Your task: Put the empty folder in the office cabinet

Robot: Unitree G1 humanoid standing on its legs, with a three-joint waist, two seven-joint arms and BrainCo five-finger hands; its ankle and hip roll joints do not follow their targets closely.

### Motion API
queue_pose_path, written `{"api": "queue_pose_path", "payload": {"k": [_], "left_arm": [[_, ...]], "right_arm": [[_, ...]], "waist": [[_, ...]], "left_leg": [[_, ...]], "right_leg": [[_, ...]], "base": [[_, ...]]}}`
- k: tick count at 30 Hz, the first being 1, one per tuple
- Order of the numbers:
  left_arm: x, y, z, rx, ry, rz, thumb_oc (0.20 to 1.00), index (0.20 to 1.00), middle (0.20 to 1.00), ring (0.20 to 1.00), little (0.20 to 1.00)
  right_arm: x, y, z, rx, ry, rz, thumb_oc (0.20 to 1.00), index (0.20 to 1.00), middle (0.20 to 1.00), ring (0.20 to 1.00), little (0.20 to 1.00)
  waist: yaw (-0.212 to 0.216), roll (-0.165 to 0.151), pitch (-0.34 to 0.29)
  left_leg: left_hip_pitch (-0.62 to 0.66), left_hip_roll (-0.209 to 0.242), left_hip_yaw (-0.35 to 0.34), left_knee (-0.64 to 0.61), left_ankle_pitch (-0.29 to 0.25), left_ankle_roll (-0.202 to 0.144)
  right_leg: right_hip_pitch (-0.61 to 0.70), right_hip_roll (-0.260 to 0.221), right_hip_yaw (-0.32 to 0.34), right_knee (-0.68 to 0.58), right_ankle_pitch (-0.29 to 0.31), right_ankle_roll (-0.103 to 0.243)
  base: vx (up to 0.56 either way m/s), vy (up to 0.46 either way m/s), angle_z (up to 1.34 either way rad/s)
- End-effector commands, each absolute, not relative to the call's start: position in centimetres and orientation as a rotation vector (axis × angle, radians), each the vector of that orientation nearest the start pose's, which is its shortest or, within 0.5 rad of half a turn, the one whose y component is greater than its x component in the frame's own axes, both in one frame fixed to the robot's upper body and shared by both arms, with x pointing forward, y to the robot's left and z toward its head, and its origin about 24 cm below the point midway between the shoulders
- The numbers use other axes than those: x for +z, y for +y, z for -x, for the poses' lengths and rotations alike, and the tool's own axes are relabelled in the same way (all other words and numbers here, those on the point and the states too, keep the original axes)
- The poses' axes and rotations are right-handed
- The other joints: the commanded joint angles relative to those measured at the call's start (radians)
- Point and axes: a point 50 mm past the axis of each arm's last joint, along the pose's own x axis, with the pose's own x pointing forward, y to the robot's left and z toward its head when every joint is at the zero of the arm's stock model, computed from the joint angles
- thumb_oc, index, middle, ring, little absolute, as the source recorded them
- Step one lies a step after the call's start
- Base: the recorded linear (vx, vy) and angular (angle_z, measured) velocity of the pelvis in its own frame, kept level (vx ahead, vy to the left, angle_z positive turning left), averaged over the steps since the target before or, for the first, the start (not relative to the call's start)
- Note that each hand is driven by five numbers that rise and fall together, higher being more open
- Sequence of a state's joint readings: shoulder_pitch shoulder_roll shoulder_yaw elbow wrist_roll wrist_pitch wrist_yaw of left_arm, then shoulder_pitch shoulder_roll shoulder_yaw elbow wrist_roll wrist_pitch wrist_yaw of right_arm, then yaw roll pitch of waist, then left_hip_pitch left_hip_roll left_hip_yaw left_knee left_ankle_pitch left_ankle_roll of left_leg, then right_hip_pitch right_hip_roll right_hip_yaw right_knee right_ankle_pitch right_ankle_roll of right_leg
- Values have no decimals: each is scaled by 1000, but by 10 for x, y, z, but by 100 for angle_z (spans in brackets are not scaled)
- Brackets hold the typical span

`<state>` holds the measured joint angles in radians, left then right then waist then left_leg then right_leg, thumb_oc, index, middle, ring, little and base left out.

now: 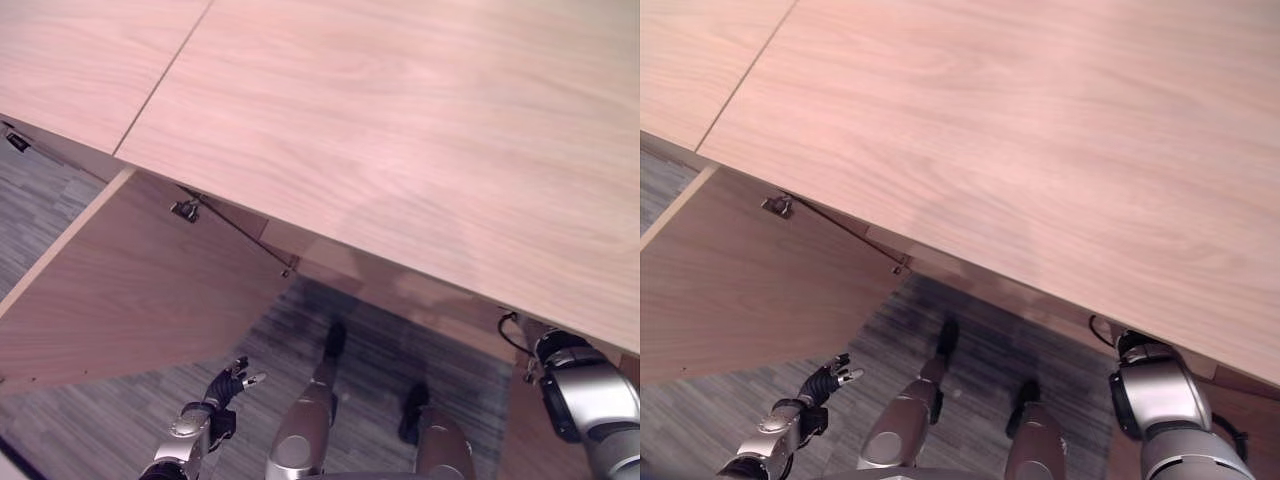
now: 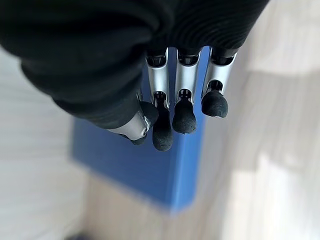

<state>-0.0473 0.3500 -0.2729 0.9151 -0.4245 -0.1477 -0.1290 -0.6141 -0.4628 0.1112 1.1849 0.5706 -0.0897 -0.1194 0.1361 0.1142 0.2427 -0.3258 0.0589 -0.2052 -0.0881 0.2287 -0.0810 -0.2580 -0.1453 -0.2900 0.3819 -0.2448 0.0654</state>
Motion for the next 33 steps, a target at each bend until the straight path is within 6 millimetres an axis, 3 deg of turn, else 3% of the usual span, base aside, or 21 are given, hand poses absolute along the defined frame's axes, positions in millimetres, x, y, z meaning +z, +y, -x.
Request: {"api": "queue_pose_path", "payload": {"k": [1,4,10,12,23,33], "left_arm": [[-103,231,-206,6,707,-19,1000,1000,1000,1000,1000],[-106,233,-205,46,732,1,1000,1000,1000,1000,1000],[-115,231,-196,73,783,10,1000,1000,1000,1000,1000],[-121,230,-187,83,820,6,1000,1000,1000,1000,1000],[-139,221,-157,87,931,9,1000,1000,1000,1000,1000],[-146,216,-144,87,977,13,1000,1000,1000,1000,1000]], "right_arm": [[-2,-283,-315,-425,382,-104,200,200,200,200,200],[-44,-258,-284,-370,484,-149,200,200,200,200,200],[-94,-232,-229,-280,663,-147,200,200,200,200,200],[-118,-224,-194,-252,793,-136,200,200,200,200,200],[-147,-219,-140,-265,991,-141,200,200,200,200,200],[-157,-216,-118,-254,1083,-111,200,200,200,200,200]], "waist": [[-3,-38,10],[-28,-59,-24],[-71,-81,-84],[-87,-93,-120],[-104,-106,-181],[-111,-112,-207]], "left_leg": [[147,53,-2,15,-214,-22],[187,58,7,11,-226,-22],[257,61,29,3,-242,-20],[299,63,45,1,-253,-18],[371,63,76,1,-276,-16],[391,61,85,1,-283,-13]], "right_leg": [[6,-89,33,-105,147,113],[52,-83,31,-134,154,114],[121,-74,37,-185,163,113],[163,-68,49,-211,168,114],[241,-58,63,-260,170,113],[266,-54,67,-275,169,110]], "base": [[71,2,2],[103,3,-1],[98,15,-8],[135,3,-14],[57,4,-10],[10,1,-6]]}}
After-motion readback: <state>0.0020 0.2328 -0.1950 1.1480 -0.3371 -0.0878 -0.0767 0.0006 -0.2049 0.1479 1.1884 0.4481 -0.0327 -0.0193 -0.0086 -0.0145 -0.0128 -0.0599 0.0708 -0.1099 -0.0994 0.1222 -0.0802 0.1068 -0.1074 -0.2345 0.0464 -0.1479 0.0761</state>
